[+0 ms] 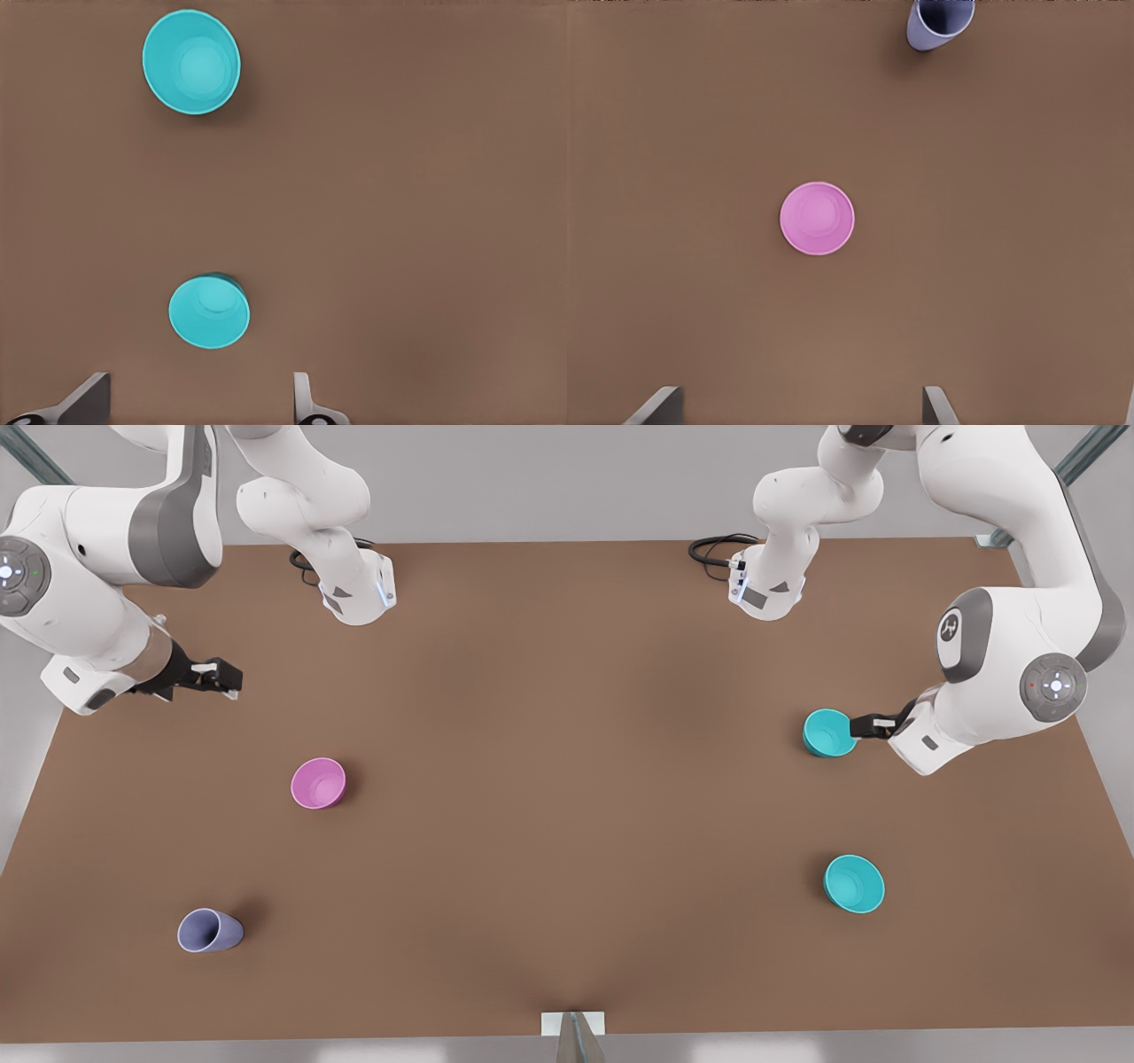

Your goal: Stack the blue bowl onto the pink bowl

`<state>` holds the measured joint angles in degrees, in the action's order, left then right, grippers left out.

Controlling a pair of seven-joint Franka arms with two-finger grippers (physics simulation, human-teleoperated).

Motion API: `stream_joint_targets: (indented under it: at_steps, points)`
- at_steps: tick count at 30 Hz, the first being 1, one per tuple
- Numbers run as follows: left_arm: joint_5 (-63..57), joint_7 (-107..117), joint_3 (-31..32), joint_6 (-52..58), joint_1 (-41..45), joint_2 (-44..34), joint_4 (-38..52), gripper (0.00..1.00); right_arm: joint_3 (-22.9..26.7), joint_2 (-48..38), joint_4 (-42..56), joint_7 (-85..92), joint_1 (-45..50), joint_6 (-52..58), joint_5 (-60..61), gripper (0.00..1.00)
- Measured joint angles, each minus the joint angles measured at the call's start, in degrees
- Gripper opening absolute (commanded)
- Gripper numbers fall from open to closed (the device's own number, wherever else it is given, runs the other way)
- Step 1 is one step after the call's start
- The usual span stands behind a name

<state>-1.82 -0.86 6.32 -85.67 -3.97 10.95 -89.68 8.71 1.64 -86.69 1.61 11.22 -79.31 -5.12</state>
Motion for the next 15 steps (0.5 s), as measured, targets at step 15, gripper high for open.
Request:
stream_joint_targets:
  at_steps: [15]
  points:
    - [0.03, -0.59, -0.01, -0.53, -0.54, -0.2, 0.92, 1.0, 0.96, 33.71, 0.04, 2.42, -14.95, -13.56, 15.43, 1.0]
